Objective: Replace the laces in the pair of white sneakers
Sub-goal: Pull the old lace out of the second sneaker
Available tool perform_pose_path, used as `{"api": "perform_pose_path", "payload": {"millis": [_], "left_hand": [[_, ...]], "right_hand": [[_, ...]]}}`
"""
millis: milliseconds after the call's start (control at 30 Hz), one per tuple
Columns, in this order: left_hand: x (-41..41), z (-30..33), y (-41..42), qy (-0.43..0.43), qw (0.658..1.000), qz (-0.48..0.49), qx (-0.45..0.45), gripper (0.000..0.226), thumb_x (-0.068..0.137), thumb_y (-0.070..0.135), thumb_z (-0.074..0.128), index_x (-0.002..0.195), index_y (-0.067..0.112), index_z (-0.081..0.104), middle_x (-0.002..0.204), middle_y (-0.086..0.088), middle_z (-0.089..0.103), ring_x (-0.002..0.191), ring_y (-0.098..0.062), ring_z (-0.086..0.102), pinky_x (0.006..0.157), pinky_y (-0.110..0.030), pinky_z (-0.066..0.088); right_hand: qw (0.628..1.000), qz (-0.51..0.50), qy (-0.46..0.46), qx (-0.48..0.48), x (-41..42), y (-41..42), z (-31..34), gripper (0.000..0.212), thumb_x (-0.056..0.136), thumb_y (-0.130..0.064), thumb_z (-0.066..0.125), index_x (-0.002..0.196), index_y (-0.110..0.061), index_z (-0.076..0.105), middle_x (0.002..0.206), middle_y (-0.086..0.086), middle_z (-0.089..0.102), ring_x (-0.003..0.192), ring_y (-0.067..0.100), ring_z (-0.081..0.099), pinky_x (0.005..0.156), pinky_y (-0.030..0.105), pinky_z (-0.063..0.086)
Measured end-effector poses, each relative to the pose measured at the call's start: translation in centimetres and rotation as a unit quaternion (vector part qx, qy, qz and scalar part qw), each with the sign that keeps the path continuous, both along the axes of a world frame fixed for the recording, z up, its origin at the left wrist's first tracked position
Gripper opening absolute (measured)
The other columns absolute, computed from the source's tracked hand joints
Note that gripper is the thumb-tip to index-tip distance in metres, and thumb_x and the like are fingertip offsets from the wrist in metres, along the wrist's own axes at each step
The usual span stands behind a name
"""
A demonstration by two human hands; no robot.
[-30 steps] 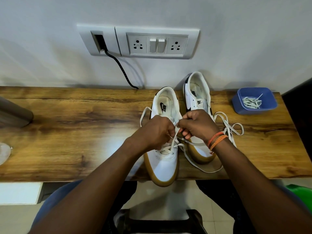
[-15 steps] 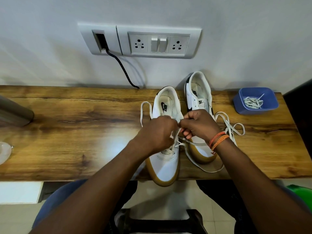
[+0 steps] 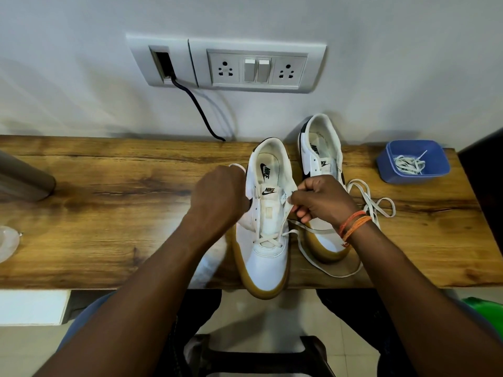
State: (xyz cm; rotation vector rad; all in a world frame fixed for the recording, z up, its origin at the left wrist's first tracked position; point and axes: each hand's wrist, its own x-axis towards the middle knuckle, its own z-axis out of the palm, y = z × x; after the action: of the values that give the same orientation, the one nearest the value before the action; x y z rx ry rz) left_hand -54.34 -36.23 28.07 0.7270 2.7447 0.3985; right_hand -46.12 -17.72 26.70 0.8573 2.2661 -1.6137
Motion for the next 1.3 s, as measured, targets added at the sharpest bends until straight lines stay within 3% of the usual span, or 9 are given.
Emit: {"api": "perform_pose_path", "payload": {"millis": [133, 233, 367, 500, 667, 833, 1033, 1133, 1300], "left_hand": [[-0.6, -0.3, -1.4, 0.015, 0.999, 0.042, -0.029, 0.019, 0.088, 0.028, 0.062, 0.083, 0.010, 0.063, 0.094, -0.011, 0.059, 0.081, -0.033, 0.061, 0.068, -0.039, 0.051], [-1.0, -0.4, -0.4, -0.018, 0.999, 0.023, 0.046, 0.018, 0.083, 0.015, 0.064, 0.068, 0.007, 0.059, 0.081, -0.008, 0.058, 0.075, -0.032, 0.063, 0.061, -0.039, 0.052], [1.4, 0.3, 1.7, -0.110, 0.983, -0.106, 0.100, 0.002, 0.080, 0.021, 0.072, 0.079, 0.021, 0.071, 0.078, 0.007, 0.066, 0.080, -0.017, 0.064, 0.073, -0.036, 0.055], [4.4, -2.1, 2.2, -0.105, 0.984, -0.140, 0.016, 0.020, 0.079, 0.031, 0.075, 0.091, 0.015, 0.073, 0.089, -0.005, 0.068, 0.085, -0.024, 0.066, 0.069, -0.036, 0.055], [3.8, -3.1, 1.6, -0.162, 0.977, -0.134, 0.036, 0.009, 0.077, 0.018, 0.071, 0.083, 0.013, 0.075, 0.084, -0.005, 0.072, 0.080, -0.023, 0.067, 0.072, -0.041, 0.058], [4.2, -1.9, 1.8, -0.144, 0.972, -0.184, -0.018, 0.011, 0.083, 0.017, 0.061, 0.085, 0.009, 0.069, 0.087, -0.007, 0.068, 0.084, -0.027, 0.065, 0.072, -0.042, 0.057], [1.9, 0.3, -0.1, -0.224, 0.933, -0.246, -0.139, 0.017, 0.088, 0.024, 0.069, 0.101, 0.013, 0.072, 0.106, -0.003, 0.068, 0.098, -0.019, 0.061, 0.084, -0.029, 0.048], [2.0, 0.4, -0.4, -0.222, 0.943, -0.222, -0.111, 0.017, 0.086, 0.022, 0.070, 0.101, 0.013, 0.072, 0.106, -0.002, 0.069, 0.099, -0.019, 0.062, 0.085, -0.031, 0.051], [4.4, -0.3, 0.8, -0.127, 0.979, -0.160, -0.001, 0.037, 0.081, 0.042, 0.074, 0.103, 0.013, 0.070, 0.100, 0.001, 0.068, 0.094, -0.018, 0.061, 0.081, -0.037, 0.054]], "right_hand": [[1.000, 0.014, 0.001, 0.006, 0.0, -0.1, 0.0, 0.014, 0.085, -0.007, 0.069, 0.090, 0.006, 0.065, 0.070, 0.016, 0.070, 0.051, 0.018, 0.060, 0.051, 0.029, 0.054], [0.998, 0.035, 0.023, 0.052, 0.4, -0.5, 0.0, 0.018, 0.086, -0.014, 0.071, 0.088, 0.002, 0.064, 0.073, 0.017, 0.072, 0.052, 0.018, 0.061, 0.047, 0.028, 0.053], [0.996, 0.028, 0.040, 0.075, 0.8, -1.1, -0.1, 0.019, 0.087, -0.016, 0.070, 0.088, 0.002, 0.064, 0.072, 0.018, 0.071, 0.052, 0.018, 0.061, 0.048, 0.030, 0.053], [0.998, 0.010, 0.026, 0.056, 0.6, -1.4, 0.2, 0.022, 0.088, -0.013, 0.068, 0.091, 0.008, 0.062, 0.075, 0.023, 0.070, 0.052, 0.021, 0.060, 0.048, 0.029, 0.052], [0.999, 0.005, 0.011, 0.041, 0.3, -1.3, 0.2, 0.019, 0.088, -0.007, 0.065, 0.091, 0.011, 0.061, 0.075, 0.024, 0.070, 0.052, 0.022, 0.060, 0.052, 0.033, 0.054], [0.999, 0.007, 0.007, 0.048, 0.4, -1.3, 0.1, 0.012, 0.088, -0.004, 0.062, 0.088, 0.008, 0.061, 0.074, 0.024, 0.070, 0.051, 0.023, 0.061, 0.050, 0.032, 0.055], [0.999, -0.004, 0.005, 0.039, 0.7, -1.4, 0.3, 0.010, 0.088, -0.003, 0.061, 0.086, 0.007, 0.060, 0.076, 0.028, 0.069, 0.050, 0.024, 0.061, 0.051, 0.034, 0.056], [0.998, 0.000, 0.006, 0.057, 0.6, -1.6, 0.3, 0.011, 0.087, -0.003, 0.061, 0.084, 0.007, 0.060, 0.074, 0.027, 0.069, 0.051, 0.025, 0.062, 0.056, 0.039, 0.057], [0.991, 0.015, 0.027, 0.128, 0.6, -2.2, 0.3, 0.016, 0.085, -0.006, 0.061, 0.080, 0.010, 0.060, 0.070, 0.026, 0.068, 0.055, 0.034, 0.067, 0.055, 0.039, 0.058]]}}
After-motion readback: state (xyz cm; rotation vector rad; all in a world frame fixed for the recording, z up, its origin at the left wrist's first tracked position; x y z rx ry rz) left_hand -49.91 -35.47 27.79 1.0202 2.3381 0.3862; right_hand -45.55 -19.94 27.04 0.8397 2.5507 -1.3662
